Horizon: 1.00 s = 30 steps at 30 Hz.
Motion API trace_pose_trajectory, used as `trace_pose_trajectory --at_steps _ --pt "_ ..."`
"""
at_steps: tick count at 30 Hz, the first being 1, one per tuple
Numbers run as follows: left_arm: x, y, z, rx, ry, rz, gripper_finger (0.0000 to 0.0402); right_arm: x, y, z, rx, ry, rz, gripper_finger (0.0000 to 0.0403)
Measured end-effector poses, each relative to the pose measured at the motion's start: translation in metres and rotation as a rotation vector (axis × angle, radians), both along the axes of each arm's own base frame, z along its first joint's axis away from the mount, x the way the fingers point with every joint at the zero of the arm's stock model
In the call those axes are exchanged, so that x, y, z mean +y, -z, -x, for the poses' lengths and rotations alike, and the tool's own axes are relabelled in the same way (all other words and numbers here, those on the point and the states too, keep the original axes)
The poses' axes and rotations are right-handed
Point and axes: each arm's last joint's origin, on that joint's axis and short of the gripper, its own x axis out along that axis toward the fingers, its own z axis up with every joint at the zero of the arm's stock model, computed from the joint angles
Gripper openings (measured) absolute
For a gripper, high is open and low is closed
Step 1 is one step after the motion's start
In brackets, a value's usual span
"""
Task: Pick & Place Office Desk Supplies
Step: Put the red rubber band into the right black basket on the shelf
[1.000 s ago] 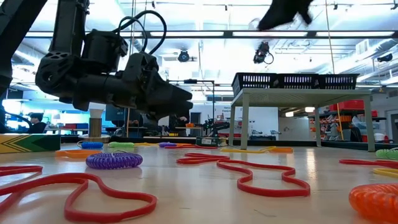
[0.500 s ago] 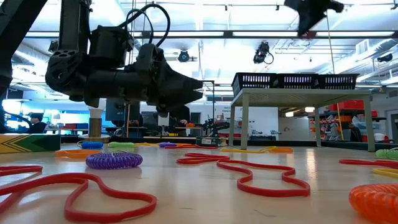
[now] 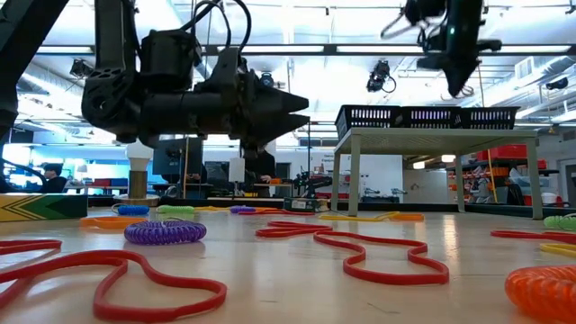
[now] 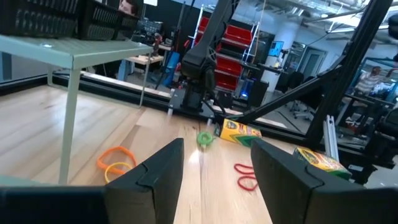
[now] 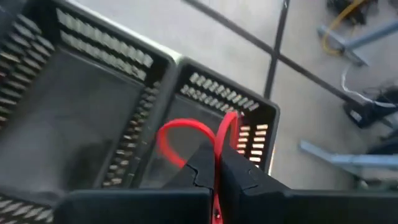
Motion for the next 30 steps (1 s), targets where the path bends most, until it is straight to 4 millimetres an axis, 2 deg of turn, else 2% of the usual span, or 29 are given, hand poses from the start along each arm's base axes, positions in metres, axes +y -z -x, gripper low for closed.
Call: trace_pose_trajectory --at_steps 4,11,16,25,30 --pt "0.0 -0.004 -0.004 -0.018 0.0 0.0 0.0195 -0.01 0.009 -0.001 0.046 0.019 -0.034 0.0005" --pt "0.0 -0.009 -0.01 -0.045 0.0 -0.001 0.0195 -0.018 0.009 0.01 0.048 0.086 -0.041 0.0005" --pt "0.0 -0.011 -0.012 -0.053 0.0 -0.001 0.0195 -0.02 0.019 0.01 0.028 0.072 -0.081 0.0007" --pt "0.0 -0.011 -0.012 -0.053 0.0 -0.001 0.0195 -0.02 0.027 0.01 0.058 0.082 -0.089 0.0039" --pt "0.0 -0.011 -0.012 -0.053 0.0 -0.001 0.0195 -0.018 0.026 0.01 0.099 0.067 -0.077 0.0072"
